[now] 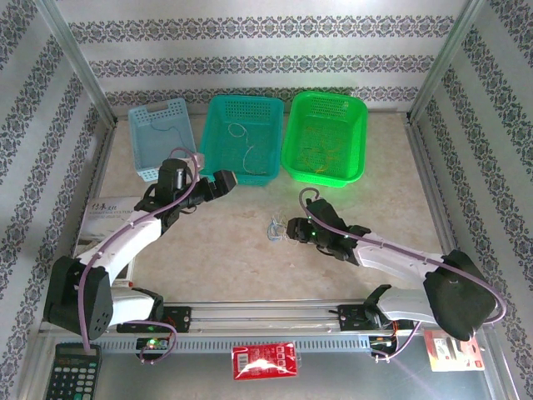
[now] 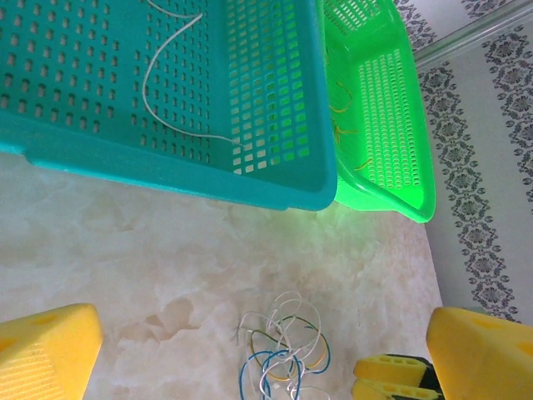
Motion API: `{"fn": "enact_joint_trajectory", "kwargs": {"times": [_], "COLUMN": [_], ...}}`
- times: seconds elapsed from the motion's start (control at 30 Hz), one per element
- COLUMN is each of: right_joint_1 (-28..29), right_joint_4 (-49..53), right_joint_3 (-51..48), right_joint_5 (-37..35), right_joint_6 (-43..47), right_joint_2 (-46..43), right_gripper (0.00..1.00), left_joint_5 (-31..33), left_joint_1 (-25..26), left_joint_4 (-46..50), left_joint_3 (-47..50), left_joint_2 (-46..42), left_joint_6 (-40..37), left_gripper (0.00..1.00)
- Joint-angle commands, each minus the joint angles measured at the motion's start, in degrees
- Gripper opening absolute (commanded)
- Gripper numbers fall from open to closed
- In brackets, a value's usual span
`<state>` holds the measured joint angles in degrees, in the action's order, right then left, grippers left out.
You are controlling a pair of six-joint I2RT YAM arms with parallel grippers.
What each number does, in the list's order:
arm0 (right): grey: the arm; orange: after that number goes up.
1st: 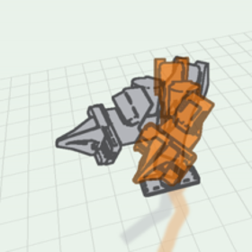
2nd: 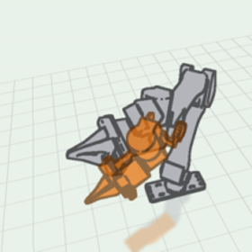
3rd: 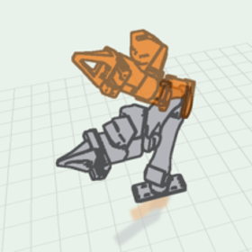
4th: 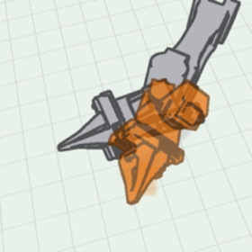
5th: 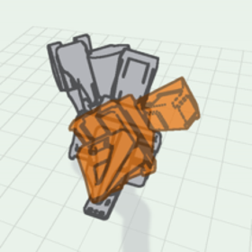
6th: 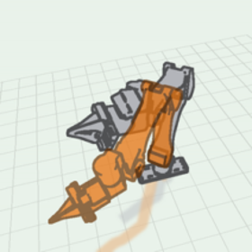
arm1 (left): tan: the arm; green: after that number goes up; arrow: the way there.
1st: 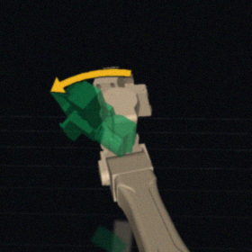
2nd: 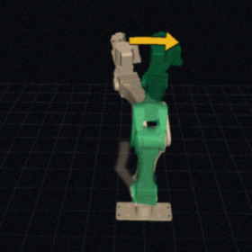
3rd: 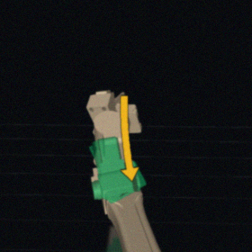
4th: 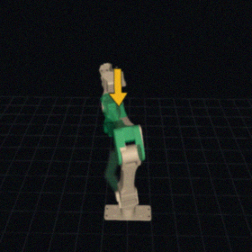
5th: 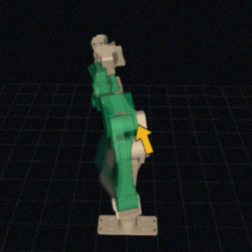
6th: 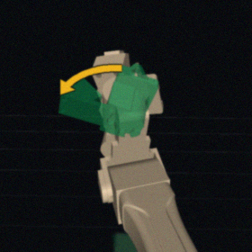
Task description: Untangle the cables
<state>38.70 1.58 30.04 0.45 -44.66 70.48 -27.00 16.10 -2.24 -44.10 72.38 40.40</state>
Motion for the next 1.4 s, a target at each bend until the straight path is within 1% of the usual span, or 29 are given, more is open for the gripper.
{"fn": "enact_joint_trajectory", "kwargs": {"times": [0.0,0.1,0.3,0.37,0.47,0.6,0.7,0.8,0.9,0.93,1.03,1.07,1.2,1.37], "right_joint_1": [-1.4,-2.4,-3.8,-3.8,-4.0,-4.1,-4.2,-4.5,-4.8,-4.9,-5.5,-5.7,-7.0,-9.1], "right_joint_4": [-4.5,-6.9,-8.0,-8.2,-9.2,-11.5,-13.0,-13.7,-13.9,-14.0,-14.3,-14.3,-14.3,-10.8], "right_joint_3": [-1.2,-1.6,-1.8,-1.9,-2.3,-2.3,-2.1,-1.8,-2.0,-2.2,-3.0,-3.3,-4.3,-4.4], "right_joint_5": [2.1,3.9,5.8,5.9,6.3,7.3,7.7,8.1,8.5,8.6,8.8,8.9,9.5,9.7], "right_joint_6": [-3.0,-4.3,-5.3,-5.7,-6.7,-7.5,-7.7,-7.7,-7.5,-7.4,-6.4,-5.9,-3.7,-3.2], "right_joint_2": [1.3,2.4,4.0,4.4,5.6,7.7,8.7,9.1,8.4,8.0,6.0,5.2,0.9,-2.7], "right_gripper": [0.44,0.43,0.4,0.41,0.45,0.45,0.41,0.33,0.21,0.16,0.03,0.0,0.0,0.0], "left_joint_5": [-0.6,0.0,0.9,1.0,1.1,1.1,1.1,1.2,1.4,1.5,1.7,1.7,1.6,1.7], "left_joint_1": [1.4,2.4,3.5,3.8,4.0,4.4,4.5,4.7,4.9,5.0,5.2,5.1,5.3,5.5], "left_joint_4": [-2.9,-3.2,-3.1,-3.0,-2.7,-2.7,-2.7,-2.7,-2.6,-2.7,-2.9,-3.0,-3.2,-3.2], "left_joint_3": [-0.9,-1.0,-1.8,-2.2,-3.0,-3.7,-3.9,-4.0,-4.0,-4.0,-3.8,-3.8,-4.0,-4.3], "left_joint_2": [0.7,0.9,0.9,0.9,1.0,1.1,1.3,1.4,1.3,1.2,1.2,1.2,1.2,0.9], "left_joint_6": [0.9,0.9,0.9,0.9,0.8,0.8,0.8,0.7,0.6,0.6,0.7,0.7,0.8,0.8], "left_gripper": [1.0,1.0,1.0,1.0,1.0,1.0,1.0,1.0,1.0,1.0,1.0,1.0,1.0,1.0]}}
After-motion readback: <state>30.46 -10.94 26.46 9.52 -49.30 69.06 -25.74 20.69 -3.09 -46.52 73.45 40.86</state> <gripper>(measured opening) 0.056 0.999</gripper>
